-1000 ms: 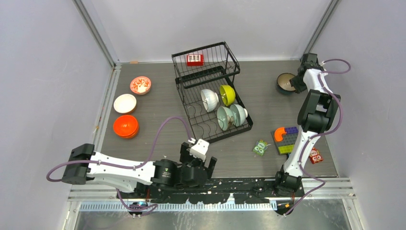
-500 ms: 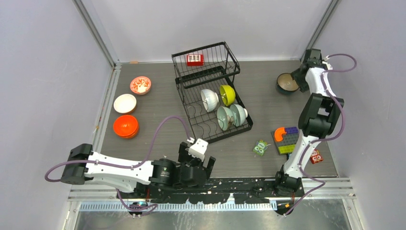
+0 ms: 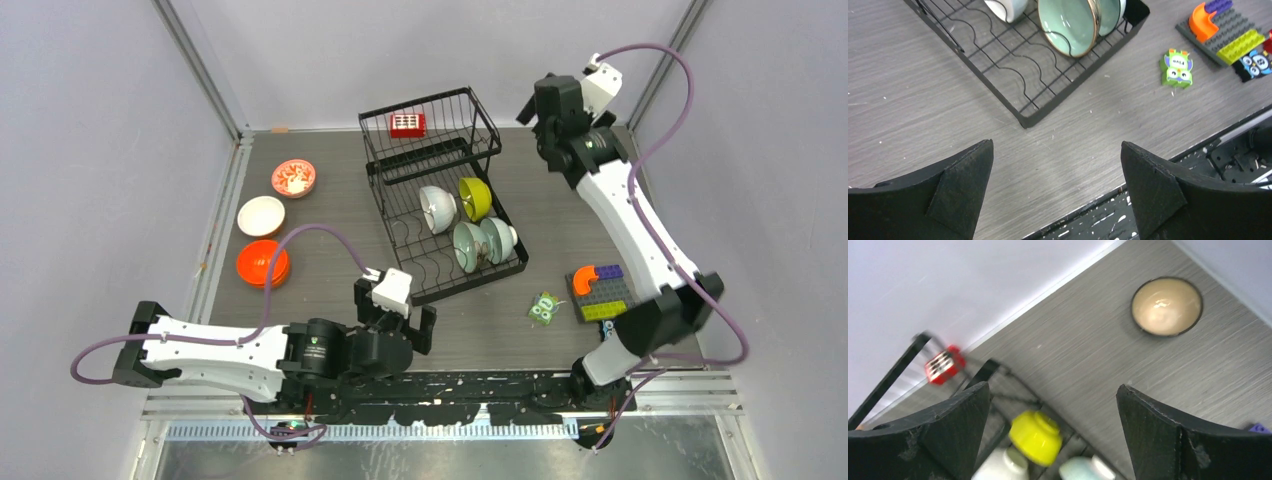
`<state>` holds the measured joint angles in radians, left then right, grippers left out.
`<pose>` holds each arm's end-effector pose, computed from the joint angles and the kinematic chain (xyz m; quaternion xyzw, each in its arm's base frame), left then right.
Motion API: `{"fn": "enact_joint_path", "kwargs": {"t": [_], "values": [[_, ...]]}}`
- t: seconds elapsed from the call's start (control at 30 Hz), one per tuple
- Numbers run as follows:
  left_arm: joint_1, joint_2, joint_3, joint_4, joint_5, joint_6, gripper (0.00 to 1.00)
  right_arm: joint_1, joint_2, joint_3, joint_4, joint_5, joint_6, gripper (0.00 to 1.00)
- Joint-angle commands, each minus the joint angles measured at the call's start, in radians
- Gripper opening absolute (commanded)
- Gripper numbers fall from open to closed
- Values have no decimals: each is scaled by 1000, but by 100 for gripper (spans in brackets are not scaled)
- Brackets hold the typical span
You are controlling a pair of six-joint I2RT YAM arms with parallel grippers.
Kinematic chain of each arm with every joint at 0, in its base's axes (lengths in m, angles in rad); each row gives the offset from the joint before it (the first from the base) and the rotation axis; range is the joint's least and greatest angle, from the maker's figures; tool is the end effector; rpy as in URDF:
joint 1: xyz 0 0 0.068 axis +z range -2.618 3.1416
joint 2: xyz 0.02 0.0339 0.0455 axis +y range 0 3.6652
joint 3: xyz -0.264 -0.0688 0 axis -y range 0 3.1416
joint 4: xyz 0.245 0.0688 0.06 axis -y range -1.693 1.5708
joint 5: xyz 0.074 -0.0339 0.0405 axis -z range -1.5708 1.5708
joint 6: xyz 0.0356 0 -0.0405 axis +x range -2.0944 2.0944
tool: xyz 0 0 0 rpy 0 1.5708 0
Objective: Unload the bowls from the dish rack
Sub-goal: Pick up the bowl from the dish rack.
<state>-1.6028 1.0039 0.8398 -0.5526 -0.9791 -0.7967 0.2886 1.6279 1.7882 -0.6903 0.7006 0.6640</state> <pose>0.0231 -0.2013 0.2937 0.1359 0.8153 -0.1855 0.5314 0.3465 0.0789 0.4242 0.3197 0.7688 -0.0505 0.5516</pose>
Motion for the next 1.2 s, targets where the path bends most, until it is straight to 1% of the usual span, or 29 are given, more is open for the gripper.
{"fn": "enact_joint_path", "kwargs": {"t": [0.0, 0.07, 0.1, 0.13, 0.23, 0.33, 0.4, 0.5, 0.63, 0.7, 0.83, 0.97, 1.17], "values": [[46, -39, 47, 1, -54, 50, 100, 47, -224, -128, -51, 57, 86, 100], [88, -41, 51, 30, -1, 73, 100, 46, -360, -264, -22, -53, 132, 100], [109, -41, 51, 44, 20, 76, 100, 47, -400, -337, 6, -107, 137, 100], [126, -42, 51, 56, 40, 79, 100, 46, -487, -418, 39, -157, 137, 100], [179, -38, 45, 116, 87, 104, 100, 45, -674, -639, 131, -315, 120, 100], [251, -8, 42, 224, 197, 156, 100, 45, -825, -814, 182, -442, 136, 100], [277, 42, 70, 260, 235, 156, 100, 46, -899, -878, 189, -501, 152, 100], [289, 143, 131, 291, 254, 137, 100, 45, -977, -951, 184, -560, 166, 100], [300, 273, 215, 294, 249, 39, 100, 46, -1048, -1015, 140, -535, 132, 100], [313, 312, 227, 320, 282, -6, 100, 46, -1072, -1040, 129, -548, 114, 100], [370, 342, 197, 425, 385, -89, 99, 46, -1117, -1090, 114, -562, 114, 100], [429, 370, 166, 518, 463, -165, 93, 45, -1151, -1119, 114, -589, 111, 100], [494, 431, 151, 635, 531, -250, 86, 46, -1193, -1145, 101, -615, 102, 100]]}}
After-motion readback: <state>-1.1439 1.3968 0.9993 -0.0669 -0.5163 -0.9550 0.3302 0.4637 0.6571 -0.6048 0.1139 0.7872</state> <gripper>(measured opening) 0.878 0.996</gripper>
